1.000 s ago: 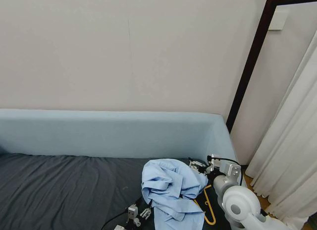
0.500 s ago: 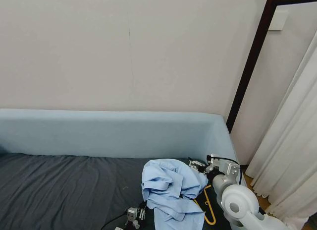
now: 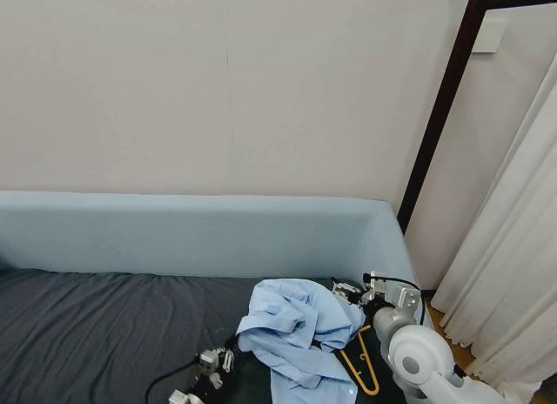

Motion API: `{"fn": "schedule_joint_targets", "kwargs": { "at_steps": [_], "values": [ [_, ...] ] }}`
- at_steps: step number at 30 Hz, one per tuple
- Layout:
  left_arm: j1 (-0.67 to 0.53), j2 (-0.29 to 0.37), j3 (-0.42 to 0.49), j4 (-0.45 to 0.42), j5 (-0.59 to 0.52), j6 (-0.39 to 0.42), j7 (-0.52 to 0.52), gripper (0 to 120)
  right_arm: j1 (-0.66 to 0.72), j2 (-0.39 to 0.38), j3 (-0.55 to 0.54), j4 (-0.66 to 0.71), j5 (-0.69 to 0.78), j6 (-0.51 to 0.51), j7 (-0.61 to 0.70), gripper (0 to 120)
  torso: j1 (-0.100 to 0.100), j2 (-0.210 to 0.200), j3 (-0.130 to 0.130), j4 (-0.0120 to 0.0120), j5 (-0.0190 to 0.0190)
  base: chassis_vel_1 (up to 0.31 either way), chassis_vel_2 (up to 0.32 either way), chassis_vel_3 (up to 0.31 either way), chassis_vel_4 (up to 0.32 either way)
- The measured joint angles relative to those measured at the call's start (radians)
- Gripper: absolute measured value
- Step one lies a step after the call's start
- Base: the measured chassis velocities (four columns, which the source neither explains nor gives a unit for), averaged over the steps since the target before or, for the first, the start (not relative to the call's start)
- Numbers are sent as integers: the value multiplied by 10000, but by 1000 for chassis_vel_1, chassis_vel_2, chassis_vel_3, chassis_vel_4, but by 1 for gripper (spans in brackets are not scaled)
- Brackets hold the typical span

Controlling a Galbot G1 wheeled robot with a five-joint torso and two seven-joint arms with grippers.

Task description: Pick up the clothes from the sofa and hang them on the clothes hanger.

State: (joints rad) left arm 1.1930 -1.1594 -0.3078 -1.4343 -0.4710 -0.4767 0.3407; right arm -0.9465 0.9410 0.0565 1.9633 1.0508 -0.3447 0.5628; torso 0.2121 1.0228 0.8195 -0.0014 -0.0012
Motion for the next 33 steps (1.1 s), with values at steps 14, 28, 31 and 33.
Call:
{"fn": "schedule_joint_targets", "kwargs": {
  "at_steps": [14, 28, 31, 33],
  "values": [
    [1634, 2935, -1650, -1915, -430, 896, 67, 0, -1294, 1001, -1127, -592, -3304, 857, -2140, 100, 0, 0, 0, 1, -2, 0, 0, 0, 0],
    [2313, 2160, -2975, -238, 1448, 761, -635, 0, -243, 1429, -3520, -2394, -4352, 83, -1222, 100, -1, 0, 1, 1, 5, 0, 0, 0, 0],
    [2345, 1935, -3018, -242, 1457, 692, -688, 0, 164, 1405, -4017, -2881, -4857, 317, -1458, 100, -1, 0, 0, 0, 3, 0, 0, 0, 0],
    [2424, 1698, -3055, -348, 1460, 662, -702, 0, 663, 1408, -4495, -3454, -5498, 687, -1741, 100, -1, 0, 1, 0, 3, 0, 0, 0, 0]
  ]
}}
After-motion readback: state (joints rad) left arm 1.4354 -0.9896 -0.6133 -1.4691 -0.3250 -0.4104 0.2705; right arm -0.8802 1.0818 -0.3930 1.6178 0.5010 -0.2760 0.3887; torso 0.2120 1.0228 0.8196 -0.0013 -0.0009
